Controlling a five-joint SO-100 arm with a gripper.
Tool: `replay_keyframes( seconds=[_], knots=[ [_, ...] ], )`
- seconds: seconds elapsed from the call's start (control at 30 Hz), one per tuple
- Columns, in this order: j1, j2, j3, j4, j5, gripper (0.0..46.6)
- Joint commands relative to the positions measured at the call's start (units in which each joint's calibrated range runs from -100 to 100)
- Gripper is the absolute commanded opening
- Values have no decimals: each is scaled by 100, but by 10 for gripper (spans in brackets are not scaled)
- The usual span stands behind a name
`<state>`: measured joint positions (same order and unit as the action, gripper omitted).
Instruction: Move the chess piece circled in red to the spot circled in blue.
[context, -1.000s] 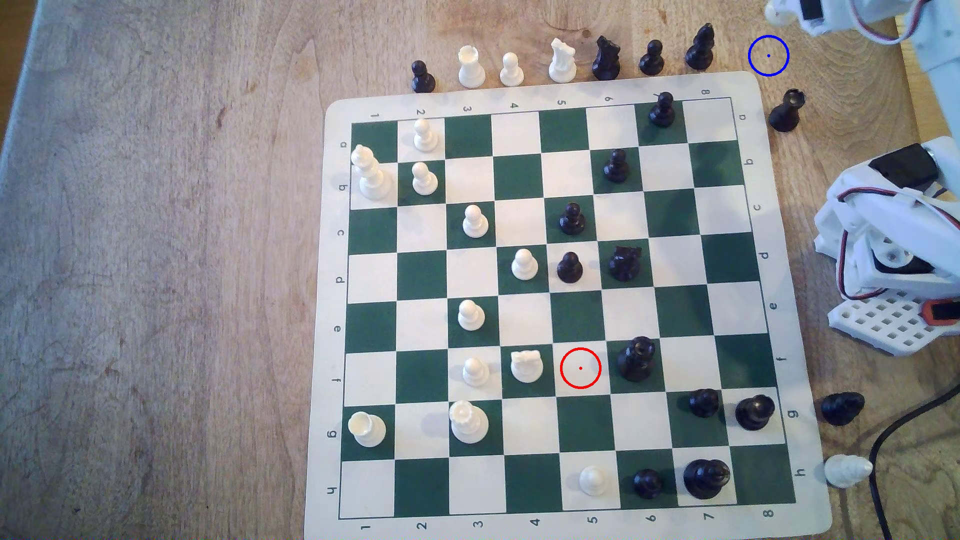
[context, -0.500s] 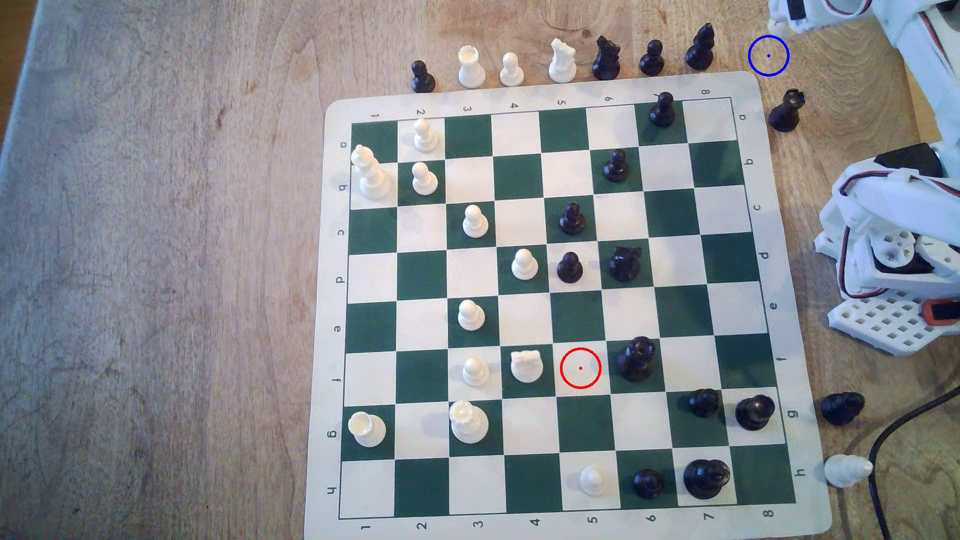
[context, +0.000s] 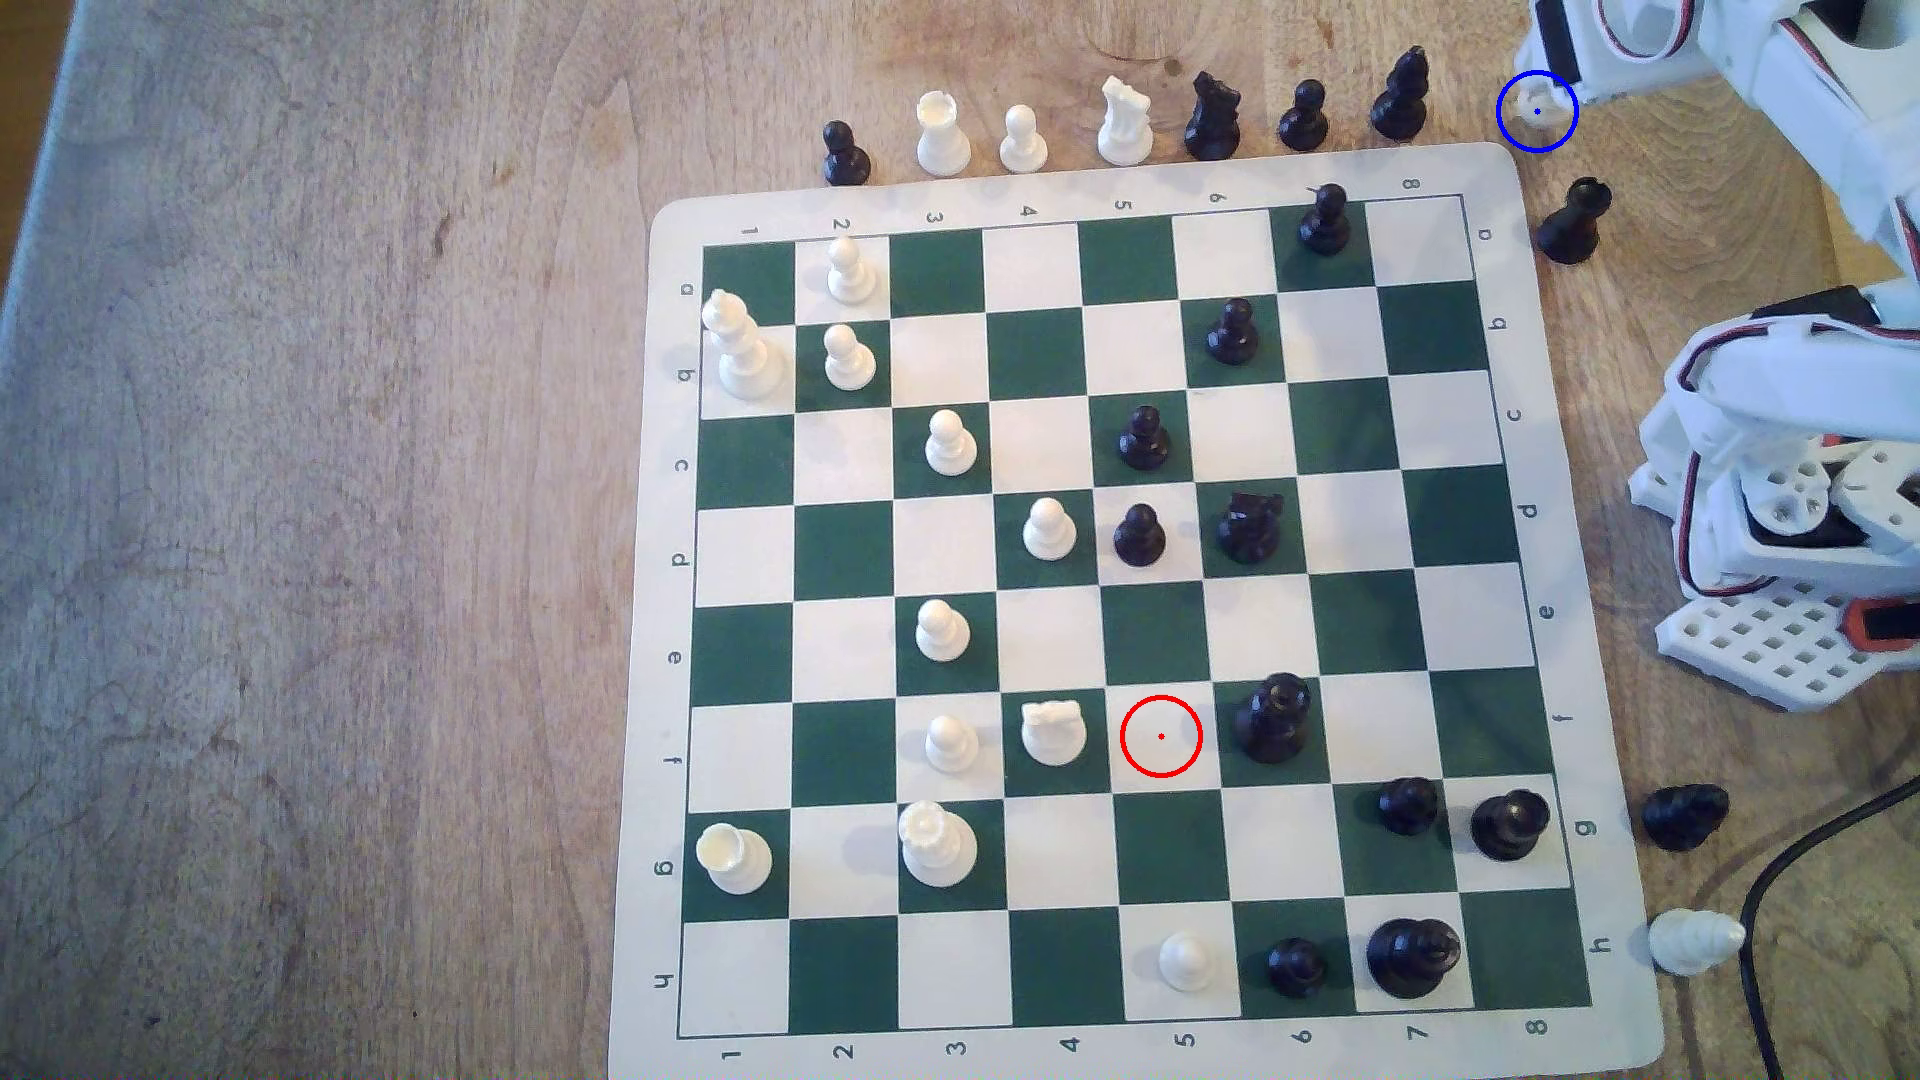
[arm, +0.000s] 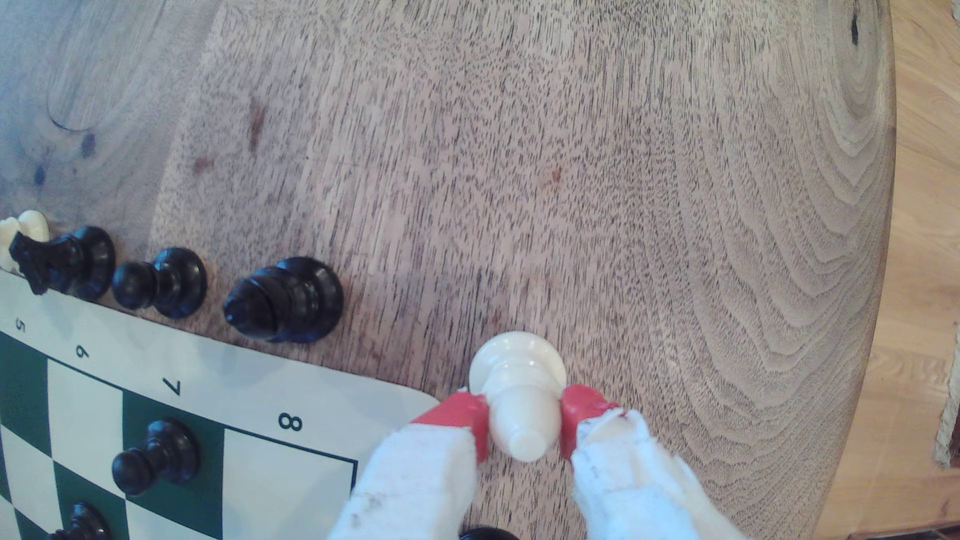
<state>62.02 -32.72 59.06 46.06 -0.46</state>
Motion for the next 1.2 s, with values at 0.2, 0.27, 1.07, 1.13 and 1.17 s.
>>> replay_keyframes(
  seconds=[0.2, 0.27, 1.07, 1.13, 1.17],
  knots=[
    [-43, 335, -40, -552, 24, 3],
    [-50, 360, -40, -552, 29, 3],
    [137, 173, 168, -576, 313, 212],
    [145, 139, 168, -576, 322, 218],
    [161, 97, 168, -576, 322, 219]
  ],
)
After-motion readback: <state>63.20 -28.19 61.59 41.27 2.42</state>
